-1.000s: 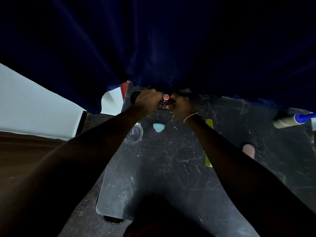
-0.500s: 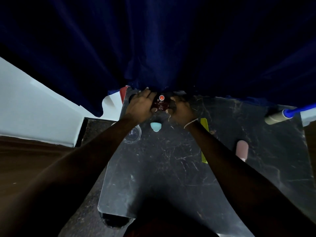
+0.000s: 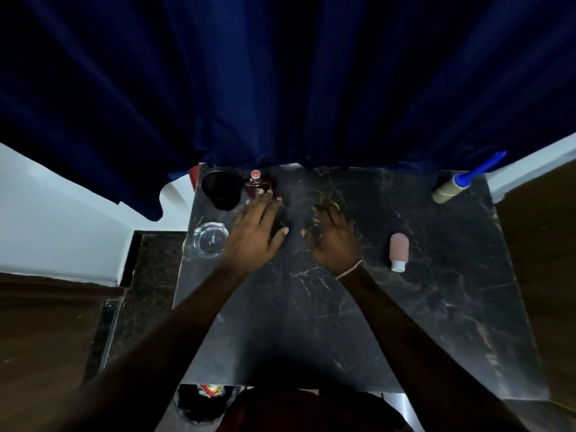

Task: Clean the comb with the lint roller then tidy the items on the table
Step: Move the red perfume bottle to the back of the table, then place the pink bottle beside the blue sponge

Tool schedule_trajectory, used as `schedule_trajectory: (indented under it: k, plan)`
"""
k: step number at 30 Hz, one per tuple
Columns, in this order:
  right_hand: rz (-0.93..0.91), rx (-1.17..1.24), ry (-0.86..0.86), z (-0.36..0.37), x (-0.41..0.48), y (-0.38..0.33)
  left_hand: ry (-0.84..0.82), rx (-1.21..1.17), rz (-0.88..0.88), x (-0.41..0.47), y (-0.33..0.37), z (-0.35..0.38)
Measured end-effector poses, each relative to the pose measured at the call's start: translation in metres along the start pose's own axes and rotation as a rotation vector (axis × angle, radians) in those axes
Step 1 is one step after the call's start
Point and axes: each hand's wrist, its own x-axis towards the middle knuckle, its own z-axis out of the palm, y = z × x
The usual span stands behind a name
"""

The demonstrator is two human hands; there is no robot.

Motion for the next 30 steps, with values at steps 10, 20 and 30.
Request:
schedule_trajectory:
  k: [10, 20, 30]
  plan:
    - [0.092, -0.064, -0.006, -0.035, -0.081, 0.091, -0.127, -0.079, 0.075, -0.009, 0.118, 0.056]
    - [0.343, 0.034, -0.065, -0.054, -0.111, 0.189, -0.283, -0.111, 0.039, 0.016, 0.218, 0.113]
    - [0.742, 0.552, -0.187, -0.039, -0.077, 0.223, -0.499, -0.419, -0.325, 0.045, 0.257, 0.171]
